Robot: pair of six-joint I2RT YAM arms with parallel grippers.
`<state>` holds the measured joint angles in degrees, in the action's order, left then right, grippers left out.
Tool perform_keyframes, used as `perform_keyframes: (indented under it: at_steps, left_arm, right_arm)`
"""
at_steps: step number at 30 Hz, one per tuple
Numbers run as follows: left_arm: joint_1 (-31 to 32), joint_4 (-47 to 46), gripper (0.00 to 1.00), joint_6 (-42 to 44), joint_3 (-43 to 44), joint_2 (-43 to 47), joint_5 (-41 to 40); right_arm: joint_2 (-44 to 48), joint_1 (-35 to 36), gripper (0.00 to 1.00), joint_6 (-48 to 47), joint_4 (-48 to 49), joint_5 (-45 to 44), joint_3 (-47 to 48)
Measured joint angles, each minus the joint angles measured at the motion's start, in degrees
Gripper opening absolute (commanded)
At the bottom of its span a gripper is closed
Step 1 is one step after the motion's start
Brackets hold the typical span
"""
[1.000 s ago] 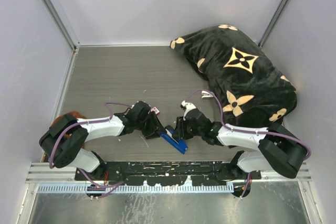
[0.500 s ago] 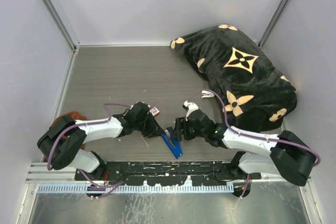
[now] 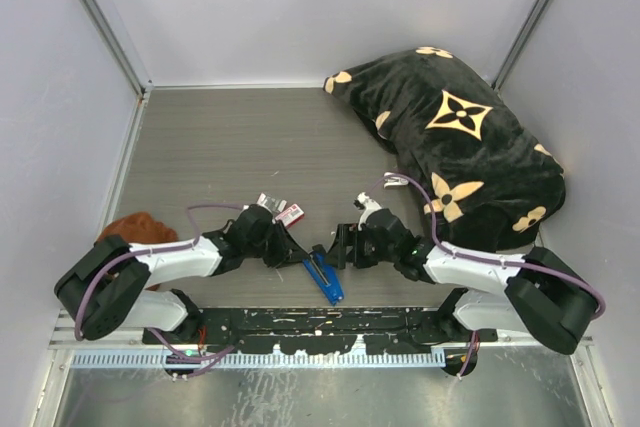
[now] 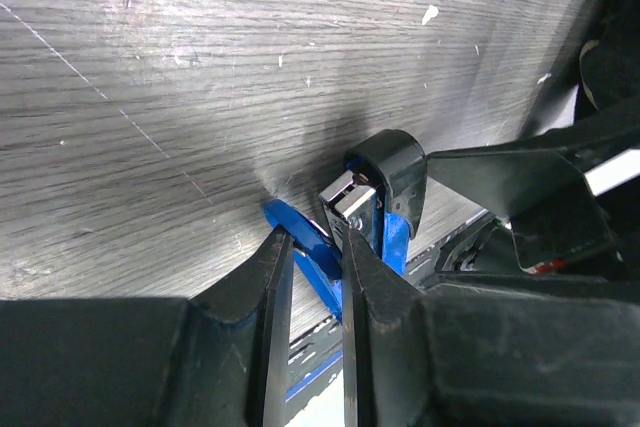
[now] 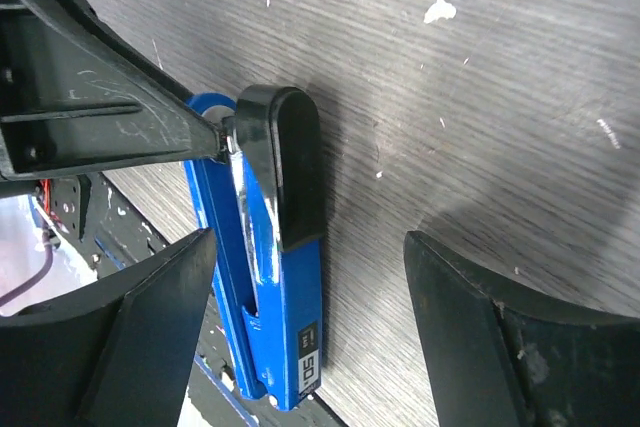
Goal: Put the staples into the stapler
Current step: Open the stapler at the center of the board.
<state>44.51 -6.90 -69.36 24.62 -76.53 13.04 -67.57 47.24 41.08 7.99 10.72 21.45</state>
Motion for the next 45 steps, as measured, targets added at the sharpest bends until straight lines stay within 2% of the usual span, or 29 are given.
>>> perform_keyframes:
  at_steps: [5, 15, 21, 22, 23, 25, 27, 28, 30, 33, 36, 41, 45]
  left_arm:
    - [0.00, -3.21, 0.00, 2.91, -2.27, 1.68, 0.48]
    - [0.00, -9.11, 0.00, 10.21, -6.47, 8.35, 1.77]
    - [0.00, -9.25, 0.01, 12.55, -8.22, 12.66, 1.81]
    - [0.00, -9.33, 0.06, 13.11, -8.33, 13.38, 1.73]
    - [-0.11, -9.09, 0.19, 13.55, -8.35, 14.21, 1.64]
    - [-0.22, -8.28, 0.35, 13.99, -8.37, 15.61, 1.55]
    - [-0.26, -7.17, 0.57, 14.51, -8.35, 17.55, 1.44]
    - [-0.44, -6.36, 0.64, 14.45, -8.28, 19.30, 1.49]
    - [-0.87, -4.50, 0.71, 14.40, -7.52, 23.52, 1.20]
    - [-2.12, 0.33, 0.72, 14.38, -3.65, 28.83, 0.09]
    - [-4.48, 5.16, 0.71, 14.19, 1.44, 29.57, 0.09]
    - [-7.93, 14.19, 0.62, 13.20, 9.44, 23.30, 3.19]
    - [-8.37, 17.55, 0.57, 12.83, 10.82, 18.78, 5.81]
  right_arm:
    - [-3.85, -0.94, 0.82, 2.01, 5.35, 3.17, -1.18]
    - [-12.87, -2.25, 0.63, 5.14, 19.65, 10.80, -2.01]
    - [-13.84, -2.25, 0.31, 7.10, 27.63, 16.26, -2.99]
    - [-13.84, -2.25, 0.25, 6.93, 28.28, 17.11, -3.02]
    - [-13.81, -2.25, 0.20, 6.91, 28.74, 18.03, -3.08]
    - [-13.55, -2.25, 0.09, 6.29, 29.16, 19.02, -3.08]
    - [-12.13, -2.25, 0.01, 4.81, 27.96, 19.28, -2.82]
    - [-10.84, -2.25, 0.01, 3.28, 26.08, 18.99, -2.36]
    - [-7.89, -2.21, 0.01, -0.39, 20.87, 17.92, -1.07]
    - [-3.69, -2.25, 0.01, -7.02, 12.39, 15.72, 1.86]
    - [-0.15, -2.03, 0.01, -14.27, 5.40, 13.53, 5.16]
    - [3.78, -0.02, 0.01, -23.76, -2.19, 8.46, 8.92]
    - [4.66, 2.32, 0.01, -30.45, -7.02, 4.76, 11.21]
